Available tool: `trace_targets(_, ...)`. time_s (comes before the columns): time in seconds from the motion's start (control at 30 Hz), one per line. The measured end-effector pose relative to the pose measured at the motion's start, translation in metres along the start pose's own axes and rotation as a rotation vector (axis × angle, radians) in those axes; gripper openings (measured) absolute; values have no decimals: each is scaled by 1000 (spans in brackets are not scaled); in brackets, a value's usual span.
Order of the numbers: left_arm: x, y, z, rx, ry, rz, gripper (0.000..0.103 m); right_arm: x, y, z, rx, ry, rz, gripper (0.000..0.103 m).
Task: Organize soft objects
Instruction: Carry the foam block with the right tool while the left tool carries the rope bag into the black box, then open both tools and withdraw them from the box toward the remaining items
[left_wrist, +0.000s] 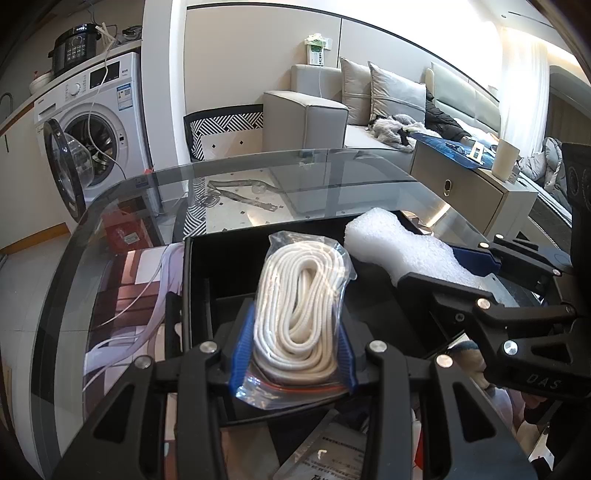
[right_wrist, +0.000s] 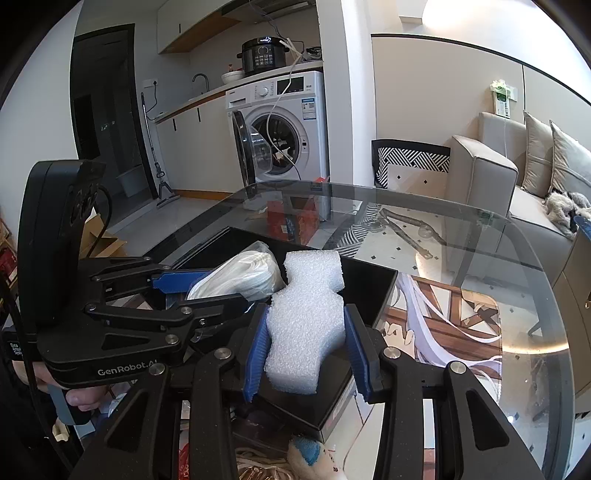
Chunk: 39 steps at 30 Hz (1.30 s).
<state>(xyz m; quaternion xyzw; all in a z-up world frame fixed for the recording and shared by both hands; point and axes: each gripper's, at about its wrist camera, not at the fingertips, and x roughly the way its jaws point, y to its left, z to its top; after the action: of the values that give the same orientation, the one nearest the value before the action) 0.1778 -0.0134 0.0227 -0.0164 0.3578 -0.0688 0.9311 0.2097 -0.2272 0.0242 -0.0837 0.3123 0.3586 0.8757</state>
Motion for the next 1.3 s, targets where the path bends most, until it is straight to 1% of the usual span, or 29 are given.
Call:
trace_targets(0.13,0,-1,-1,5,2,-2,40,0,0,0,-6,3,-2,40)
trace_targets(0.17,-1,-1,0,5,3,-4,41,-2,2,0,-9,0,-2,42)
trace_targets(0.2,-1,-1,0,4,7,-7,42,-6,2,-1,-10,-15,3,50)
trace_targets(0.23,-2,-1,2,1,10,-13,43,-11,4,0,-12,-31,5,54)
trace_targets(0.27,-3,0,2,-4,12,-23,46,-15,4,0,-16,-42,4,62)
trace_targets(0.3,-6,1,2,-9,7,-30,50,-21,6,-1,-23,-54,-1,67)
trace_targets(0.33,-9,1,4,-12,0,-24,54,-25,7,0,-27,-58,-5,70)
trace_targets(0.37,-12,2,5,-15,-9,-15,62,-31,8,-1,-32,-59,-12,74)
trace_targets(0.4,-18,3,5,-22,-22,-6,63,-35,10,-2,-36,-58,-16,81)
trace_targets(0.43,-21,5,5,-27,-27,-5,64,-41,11,-4,-41,-57,-19,85)
trace_targets(0.47,-24,6,6,-32,-29,-2,73,-46,12,-6,-40,-60,-22,90)
trace_targets(0.5,-29,7,5,-39,-37,-14,85,-50,12,-8,-39,-62,-25,93)
trace_targets(0.53,-34,8,5,-44,-48,-17,92,-57,12,-10,-36,-62,-28,94)
trace_targets(0.57,-38,10,5,-46,-57,-5,103,-61,12,-13,-32,-60,-30,100)
trace_targets(0.6,-42,12,3,-49,-75,17,103,-66,13,-15,-30,-60,-33,102)
trace_targets(0.67,-50,14,0,-44,-93,45,103,-75,13,-21,-29,-63,-38,103)
trace_targets(0.8,-62,17,-9,-45,-94,50,103,-87,14,-33,-21,-51,-63,103)
trace_targets(1.07,-75,16,-30,-39,-77,39,103,-94,3,-59,29,-5,-103,103)
trace_targets(1.13,-76,15,-36,-35,-70,34,103,-94,-1,-64,47,8,-99,103)
trace_targets(1.3,-72,11,-49,-27,-27,10,103,-90,-6,-76,82,45,-106,103)
